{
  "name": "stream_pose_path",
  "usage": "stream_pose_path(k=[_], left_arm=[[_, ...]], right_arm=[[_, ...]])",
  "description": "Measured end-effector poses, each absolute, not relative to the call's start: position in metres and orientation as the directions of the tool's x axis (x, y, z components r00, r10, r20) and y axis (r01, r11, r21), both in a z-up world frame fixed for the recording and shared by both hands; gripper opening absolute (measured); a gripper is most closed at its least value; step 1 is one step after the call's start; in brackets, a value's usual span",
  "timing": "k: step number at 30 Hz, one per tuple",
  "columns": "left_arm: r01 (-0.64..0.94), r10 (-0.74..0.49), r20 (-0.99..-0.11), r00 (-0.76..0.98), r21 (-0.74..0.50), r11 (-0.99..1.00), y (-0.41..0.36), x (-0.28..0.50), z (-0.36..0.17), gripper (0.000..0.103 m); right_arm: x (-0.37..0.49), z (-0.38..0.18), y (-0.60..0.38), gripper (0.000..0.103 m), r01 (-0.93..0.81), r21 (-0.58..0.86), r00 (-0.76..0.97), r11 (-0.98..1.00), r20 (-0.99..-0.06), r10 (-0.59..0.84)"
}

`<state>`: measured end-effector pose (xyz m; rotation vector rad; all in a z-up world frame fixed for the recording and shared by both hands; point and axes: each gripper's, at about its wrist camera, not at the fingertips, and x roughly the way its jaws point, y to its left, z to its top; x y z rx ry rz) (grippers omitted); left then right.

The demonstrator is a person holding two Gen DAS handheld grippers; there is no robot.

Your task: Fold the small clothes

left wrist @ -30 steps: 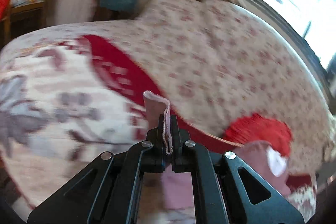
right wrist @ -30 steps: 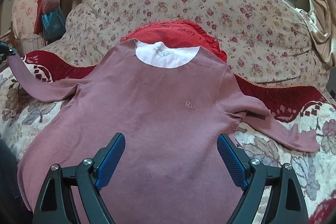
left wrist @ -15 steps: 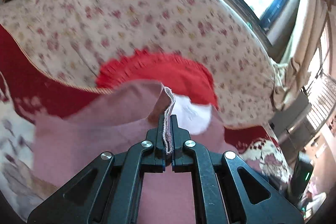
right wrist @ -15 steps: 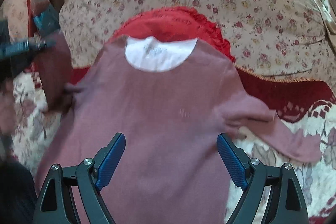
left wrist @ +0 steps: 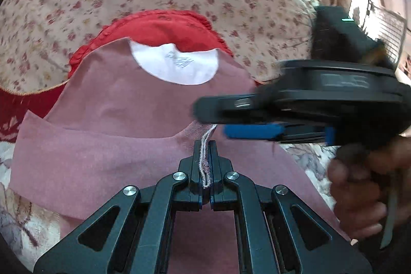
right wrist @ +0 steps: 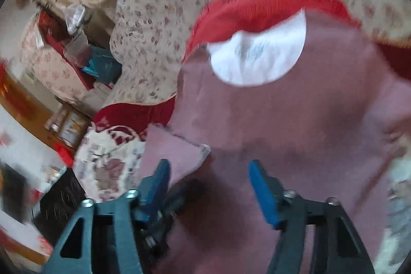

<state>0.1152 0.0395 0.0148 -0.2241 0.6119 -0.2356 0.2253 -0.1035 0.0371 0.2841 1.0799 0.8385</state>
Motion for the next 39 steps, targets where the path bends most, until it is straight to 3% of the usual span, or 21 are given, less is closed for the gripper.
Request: stream_pose_path(k=[3, 6, 7, 8, 10, 12, 13, 18, 22, 25, 32, 35, 39], left_arm=[[0.171, -0.299, -0.533, 0.791, -0.277, 0.946, 0.037, 0.115, 0.016, 0.002], [0.189, -0.336, -0.548, 0.766, -0.308, 0.933, 0.036, 0.117, 0.012, 0.002], [0.19, -0.341, -0.55, 0.762, -0.314, 0.93, 0.036, 0.117, 0.013, 0.002], [0.187, -0.343, -0.551, 0.761, -0.32, 0.929, 0.037, 0.116, 0.014, 0.003], [0.17, -0.342, -0.553, 0.759, -0.338, 0.925, 0.041, 0.115, 0.015, 0.009], [0.13, -0.322, -0.556, 0.766, -0.357, 0.925, 0.049, 0.114, 0.015, 0.028], [0.089, -0.297, -0.557, 0.776, -0.368, 0.925, 0.056, 0.114, 0.013, 0.031], [-0.05, -0.194, -0.553, 0.81, -0.395, 0.917, 0.089, 0.114, 0.014, 0.032], [-0.28, 0.022, -0.562, 0.827, -0.377, 0.883, 0.135, 0.109, 0.018, 0.032], [-0.408, 0.108, -0.615, 0.781, -0.371, 0.834, 0.162, 0.114, 0.006, 0.032], [-0.398, 0.061, -0.661, 0.748, -0.373, 0.838, 0.165, 0.147, -0.008, 0.032], [-0.372, 0.073, -0.661, 0.747, -0.325, 0.869, 0.16, 0.167, -0.002, 0.032], [-0.392, 0.077, -0.734, 0.675, -0.268, 0.88, 0.164, 0.188, -0.021, 0.032]], right_arm=[[0.232, 0.019, -0.096, 0.05, -0.414, 0.614, 0.156, 0.672, -0.679, 0.717], [0.231, 0.016, -0.083, 0.025, -0.448, 0.596, 0.135, 0.667, -0.692, 0.709], [0.228, 0.016, -0.081, 0.01, -0.46, 0.586, 0.139, 0.668, -0.695, 0.705], [0.226, 0.02, -0.08, 0.004, -0.474, 0.568, 0.162, 0.673, -0.695, 0.7], [0.224, 0.024, -0.082, 0.003, -0.487, 0.518, 0.213, 0.703, -0.71, 0.671], [0.229, 0.029, -0.088, 0.002, -0.489, 0.494, 0.248, 0.719, -0.712, 0.657], [0.232, 0.033, -0.089, 0.002, -0.499, 0.478, 0.261, 0.723, -0.713, 0.651], [0.254, 0.064, -0.091, 0.002, -0.575, 0.338, 0.378, 0.745, -0.698, 0.608], [0.28, 0.075, -0.104, 0.002, -0.555, 0.284, 0.46, 0.782, -0.678, 0.573], [0.305, 0.066, -0.127, 0.002, -0.494, 0.293, 0.491, 0.819, -0.683, 0.541], [0.342, 0.034, -0.183, 0.002, -0.335, 0.429, 0.482, 0.839, -0.687, 0.544], [0.342, 0.039, -0.195, 0.002, -0.322, 0.487, 0.471, 0.812, -0.662, 0.583], [0.326, 0.06, -0.205, 0.002, -0.333, 0.501, 0.471, 0.799, -0.646, 0.601]])
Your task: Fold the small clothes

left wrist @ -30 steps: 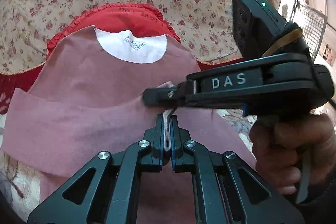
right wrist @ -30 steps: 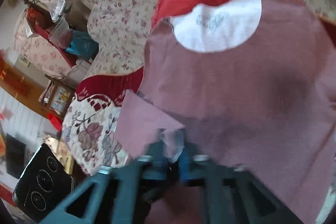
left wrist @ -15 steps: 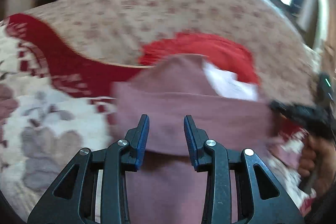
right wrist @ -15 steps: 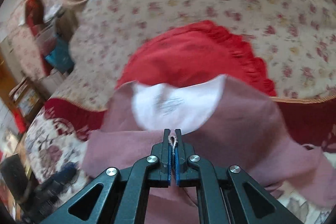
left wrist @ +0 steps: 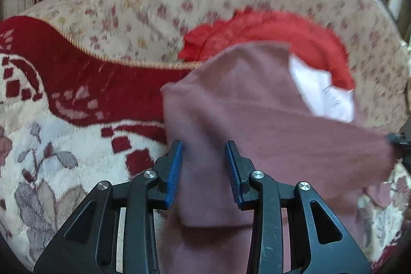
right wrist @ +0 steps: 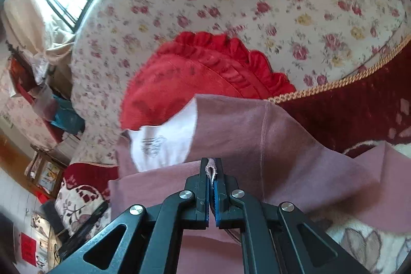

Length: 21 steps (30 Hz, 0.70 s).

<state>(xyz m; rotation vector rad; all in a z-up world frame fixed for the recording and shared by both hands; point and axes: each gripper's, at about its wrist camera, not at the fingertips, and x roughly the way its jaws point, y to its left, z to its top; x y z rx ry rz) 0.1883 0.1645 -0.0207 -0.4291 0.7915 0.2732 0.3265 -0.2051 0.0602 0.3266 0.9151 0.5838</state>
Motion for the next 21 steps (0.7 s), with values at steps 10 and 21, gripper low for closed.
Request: stream_pose_path(k=[10, 21], left_arm=[[-0.413, 0.125, -0.762, 0.635, -0.198, 0.889, 0.172, 0.21, -0.037, 0.032], [-0.462, 0.156, -0.727, 0.669, -0.242, 0.853, 0.188, 0.197, -0.022, 0.032]], right_arm=[[0.335, 0.027, -0.223, 0.002, -0.209, 0.469, 0.446, 0.858, -0.735, 0.511], [0.326, 0.04, -0.225, 0.002, -0.238, 0.27, 0.632, 0.933, -0.686, 0.359]])
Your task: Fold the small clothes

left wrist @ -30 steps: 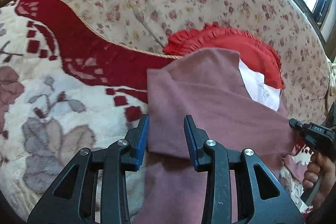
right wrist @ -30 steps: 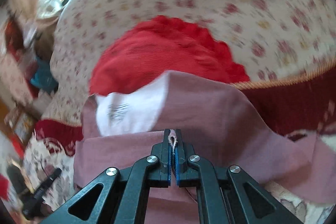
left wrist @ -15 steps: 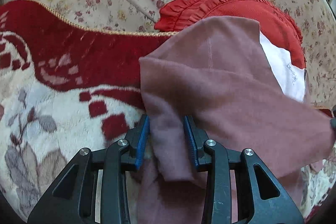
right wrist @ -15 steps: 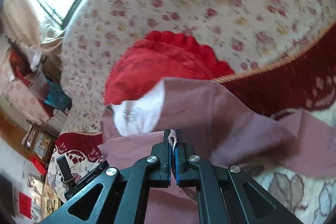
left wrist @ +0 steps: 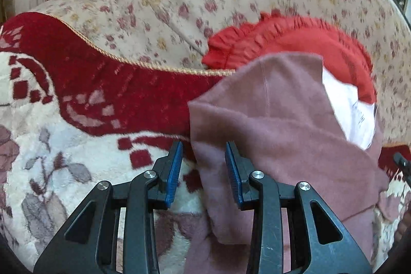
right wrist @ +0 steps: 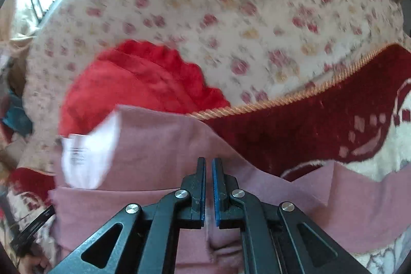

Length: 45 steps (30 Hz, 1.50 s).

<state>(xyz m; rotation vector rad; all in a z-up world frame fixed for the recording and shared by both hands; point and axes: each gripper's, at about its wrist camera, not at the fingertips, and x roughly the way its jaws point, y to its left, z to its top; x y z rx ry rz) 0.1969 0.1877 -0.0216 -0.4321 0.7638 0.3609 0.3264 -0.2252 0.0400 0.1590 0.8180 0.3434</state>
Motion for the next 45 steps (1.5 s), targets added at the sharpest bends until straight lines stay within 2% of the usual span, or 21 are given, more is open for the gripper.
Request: stream_pose_path(k=[2, 5, 7, 9, 11, 18, 24, 30, 33, 35, 36, 45], left_arm=[[-0.454, 0.149, -0.725, 0.672, -0.245, 0.857, 0.186, 0.197, -0.02, 0.032], [-0.426, 0.11, -0.762, 0.638, -0.23, 0.875, 0.177, 0.205, -0.029, 0.032], [-0.397, 0.107, -0.799, 0.592, -0.173, 0.901, 0.168, 0.213, -0.04, 0.033], [-0.393, 0.127, -0.811, 0.571, -0.134, 0.91, 0.163, 0.217, -0.048, 0.039], [-0.417, 0.152, -0.811, 0.564, -0.121, 0.901, 0.165, 0.216, -0.047, 0.05], [-0.431, 0.146, -0.783, 0.605, -0.168, 0.887, 0.17, 0.19, -0.026, 0.051], [-0.308, 0.084, -0.729, 0.679, -0.179, 0.935, 0.135, 0.171, 0.001, 0.051], [-0.231, 0.009, -0.747, 0.665, -0.194, 0.953, 0.11, 0.178, -0.004, 0.051], [-0.221, -0.01, -0.761, 0.648, -0.201, 0.954, 0.106, 0.182, -0.009, 0.051], [-0.219, -0.011, -0.761, 0.649, -0.2, 0.955, 0.104, 0.185, -0.009, 0.051], [-0.219, -0.012, -0.759, 0.651, -0.203, 0.954, 0.104, 0.185, -0.009, 0.051], [-0.219, -0.025, -0.767, 0.642, -0.214, 0.952, 0.104, 0.19, -0.013, 0.051]], right_arm=[[0.314, 0.047, -0.214, 0.002, -0.323, 0.265, 0.601, 0.909, -0.684, 0.413], [0.306, 0.031, -0.196, 0.002, -0.385, 0.226, 0.521, 0.895, -0.747, 0.412], [0.312, 0.003, -0.191, 0.002, -0.366, 0.176, 0.45, 0.914, -0.826, 0.339], [0.314, -0.021, -0.195, 0.002, -0.333, 0.131, 0.419, 0.934, -0.867, 0.271], [0.312, -0.023, -0.2, 0.002, -0.322, 0.12, 0.437, 0.939, -0.861, 0.26], [0.265, 0.041, -0.242, 0.002, -0.247, 0.063, 0.618, 0.967, -0.758, 0.207], [0.24, 0.05, -0.353, 0.006, -0.014, 0.018, 0.635, 1.0, -0.772, 0.023], [0.229, 0.03, -0.491, 0.007, 0.218, 0.149, 0.601, 0.964, -0.799, -0.013], [0.23, 0.013, -0.533, 0.01, 0.289, 0.302, 0.6, 0.908, -0.797, 0.075], [0.229, 0.003, -0.548, 0.027, 0.322, 0.405, 0.603, 0.856, -0.785, 0.144], [0.232, -0.003, -0.552, 0.028, 0.34, 0.427, 0.598, 0.838, -0.786, 0.157], [0.263, -0.012, -0.546, 0.026, 0.36, 0.438, 0.632, 0.824, -0.764, 0.13]])
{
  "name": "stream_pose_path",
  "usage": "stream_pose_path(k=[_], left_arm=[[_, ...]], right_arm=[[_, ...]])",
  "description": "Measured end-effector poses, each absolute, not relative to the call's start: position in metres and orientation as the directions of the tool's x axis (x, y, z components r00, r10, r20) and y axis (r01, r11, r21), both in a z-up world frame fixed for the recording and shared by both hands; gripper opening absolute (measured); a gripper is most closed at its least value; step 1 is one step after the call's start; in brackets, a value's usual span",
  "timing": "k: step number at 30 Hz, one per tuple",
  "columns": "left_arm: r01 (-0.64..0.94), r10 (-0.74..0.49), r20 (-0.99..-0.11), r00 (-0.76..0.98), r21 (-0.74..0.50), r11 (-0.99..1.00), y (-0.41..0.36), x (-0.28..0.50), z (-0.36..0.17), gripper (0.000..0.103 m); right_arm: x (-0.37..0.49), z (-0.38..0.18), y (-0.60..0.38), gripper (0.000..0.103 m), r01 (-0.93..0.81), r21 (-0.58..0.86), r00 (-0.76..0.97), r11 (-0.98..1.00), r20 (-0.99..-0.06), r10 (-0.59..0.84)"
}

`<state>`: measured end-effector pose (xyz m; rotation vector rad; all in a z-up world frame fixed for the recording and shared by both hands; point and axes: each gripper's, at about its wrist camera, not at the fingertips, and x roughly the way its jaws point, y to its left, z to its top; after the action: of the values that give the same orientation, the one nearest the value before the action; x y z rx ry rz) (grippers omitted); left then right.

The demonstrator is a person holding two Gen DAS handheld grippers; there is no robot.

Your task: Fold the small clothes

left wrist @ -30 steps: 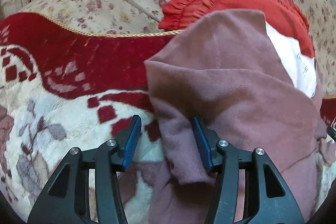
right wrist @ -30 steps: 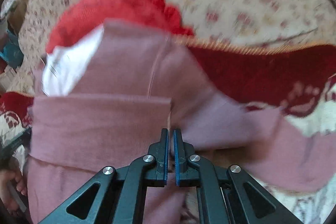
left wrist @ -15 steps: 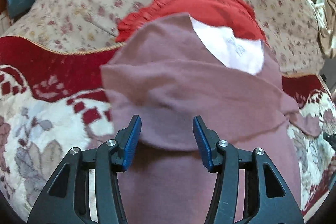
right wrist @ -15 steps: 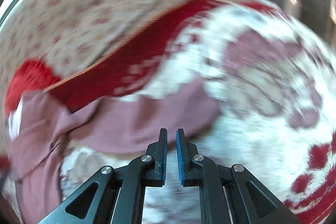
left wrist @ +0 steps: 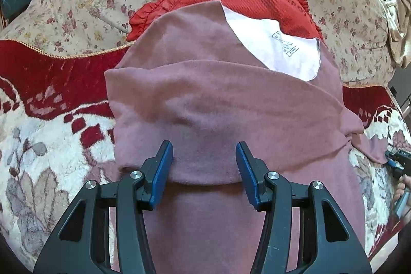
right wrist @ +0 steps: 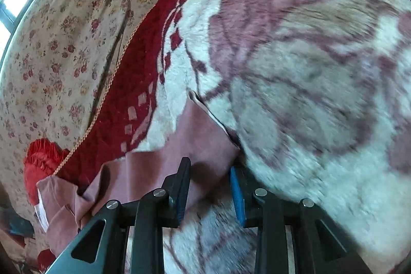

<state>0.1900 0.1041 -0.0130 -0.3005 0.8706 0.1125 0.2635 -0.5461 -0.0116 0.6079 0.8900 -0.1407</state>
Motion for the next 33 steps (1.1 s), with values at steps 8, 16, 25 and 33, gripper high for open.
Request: stream_pose_path(k=[8, 16, 25, 33], left_arm=[[-0.173, -0.081, -0.715, 0.695, -0.275, 0.946, 0.102, 0.189, 0.001, 0.051], [-0.114, -0.171, -0.692, 0.702, -0.345, 0.931, 0.1, 0.194, 0.003, 0.051], [-0.134, -0.272, -0.668, 0.692, -0.489, 0.862, 0.129, 0.198, 0.0, 0.051], [-0.034, -0.453, -0.608, 0.652, -0.62, 0.784, 0.117, 0.209, 0.003, 0.062]], right_arm=[[0.259, 0.023, -0.524, 0.003, 0.353, 0.424, 0.707, 0.834, -0.705, 0.059], [0.269, 0.077, -0.37, 0.003, -0.106, 0.437, 0.75, 0.893, -0.554, 0.36], [0.254, 0.064, -0.152, 0.003, -0.532, 0.399, 0.516, 0.747, -0.546, 0.66], [0.222, 0.003, -0.079, 0.003, -0.652, 0.275, 0.374, 0.707, -0.694, 0.615]])
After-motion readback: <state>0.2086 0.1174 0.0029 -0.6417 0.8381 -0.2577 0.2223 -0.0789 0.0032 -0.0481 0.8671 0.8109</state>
